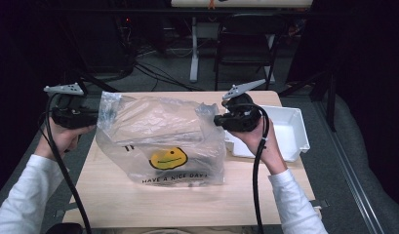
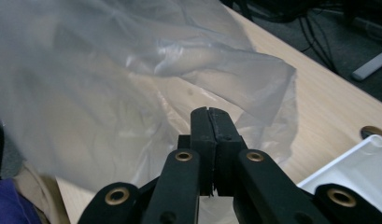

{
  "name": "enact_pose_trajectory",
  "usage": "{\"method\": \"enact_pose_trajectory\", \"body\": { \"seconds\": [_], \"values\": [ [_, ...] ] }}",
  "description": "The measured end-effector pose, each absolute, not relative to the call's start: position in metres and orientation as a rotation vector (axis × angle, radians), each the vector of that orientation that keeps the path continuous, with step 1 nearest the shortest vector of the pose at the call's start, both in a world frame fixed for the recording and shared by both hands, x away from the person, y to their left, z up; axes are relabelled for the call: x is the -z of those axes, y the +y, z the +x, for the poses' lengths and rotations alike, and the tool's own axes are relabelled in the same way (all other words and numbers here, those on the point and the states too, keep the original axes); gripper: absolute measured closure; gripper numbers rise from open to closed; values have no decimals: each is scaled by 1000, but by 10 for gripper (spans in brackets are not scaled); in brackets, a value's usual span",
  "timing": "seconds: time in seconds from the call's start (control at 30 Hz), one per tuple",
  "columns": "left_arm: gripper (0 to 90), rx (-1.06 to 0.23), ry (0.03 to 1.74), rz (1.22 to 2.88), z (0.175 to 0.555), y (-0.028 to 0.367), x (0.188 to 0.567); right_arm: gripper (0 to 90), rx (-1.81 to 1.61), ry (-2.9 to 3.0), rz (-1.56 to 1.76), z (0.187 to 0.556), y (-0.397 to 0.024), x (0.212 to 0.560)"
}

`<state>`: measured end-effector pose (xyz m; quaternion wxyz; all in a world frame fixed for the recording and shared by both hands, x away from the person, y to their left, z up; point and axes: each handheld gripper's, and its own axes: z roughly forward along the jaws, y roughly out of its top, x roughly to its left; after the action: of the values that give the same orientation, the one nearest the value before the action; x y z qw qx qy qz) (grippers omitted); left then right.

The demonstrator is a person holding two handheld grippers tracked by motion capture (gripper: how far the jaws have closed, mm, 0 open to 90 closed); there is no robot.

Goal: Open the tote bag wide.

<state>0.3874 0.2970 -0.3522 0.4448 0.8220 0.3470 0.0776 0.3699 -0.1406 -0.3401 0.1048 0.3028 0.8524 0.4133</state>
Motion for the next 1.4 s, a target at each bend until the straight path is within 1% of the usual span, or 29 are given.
{"method": "enact_pose_trajectory", "body": {
  "seconds": [0.33, 0.43, 0.47, 0.57, 0.6, 0.63, 0.67, 0.7, 0.73, 0.77, 0.83, 0.87, 1.0, 1.13, 1.17, 1.4],
  "values": [
    [869, -111, 871, 2093, 392, 280, 384, 900, -1184, 2575, 934, 380, -132, 373],
    [878, -108, 893, 2121, 392, 275, 396, 900, -1157, 2601, 958, 384, -131, 386],
    [879, -132, 917, 2152, 391, 272, 404, 900, -1127, 2626, 977, 387, -130, 399],
    [884, -120, 933, 2167, 391, 270, 416, 900, -1092, 2640, 1002, 390, -128, 412],
    [885, -128, 945, 2181, 391, 269, 420, 900, -1067, 2658, 1016, 392, -127, 421],
    [886, -127, 968, 2202, 392, 267, 432, 900, -1023, 2671, 1039, 394, -125, 435],
    [887, -127, 968, 2202, 392, 267, 432, 900, -1023, 2671, 1039, 394, -125, 435],
    [891, -131, 997, 2224, 392, 265, 445, 900, -975, 2676, 1069, 397, -124, 449],
    [897, -131, 997, 2224, 392, 265, 445, 900, -975, 2676, 1069, 397, -124, 449],
    [899, -125, 1036, 2250, 392, 262, 460, 900, -922, 2680, 1113, 399, -125, 461],
    [900, -114, 1044, 2269, 393, 261, 467, 900, -902, 2681, 1132, 399, -126, 467],
    [900, -119, 1087, 2288, 393, 259, 480, 900, -850, 2693, 1161, 400, -128, 477],
    [900, -94, 1137, 2328, 394, 260, 498, 900, -774, 2692, 1232, 396, -132, 498],
    [900, -90, 1177, 2351, 393, 261, 509, 900, -699, 2715, 1251, 393, -140, 508],
    [900, -103, 1182, 2366, 393, 261, 511, 900, -692, 2713, 1291, 390, -145, 515],
    [900, -117, 1247, 2401, 394, 266, 529, 900, -610, 2694, 1367, 380, -160, 536]
  ]
}}
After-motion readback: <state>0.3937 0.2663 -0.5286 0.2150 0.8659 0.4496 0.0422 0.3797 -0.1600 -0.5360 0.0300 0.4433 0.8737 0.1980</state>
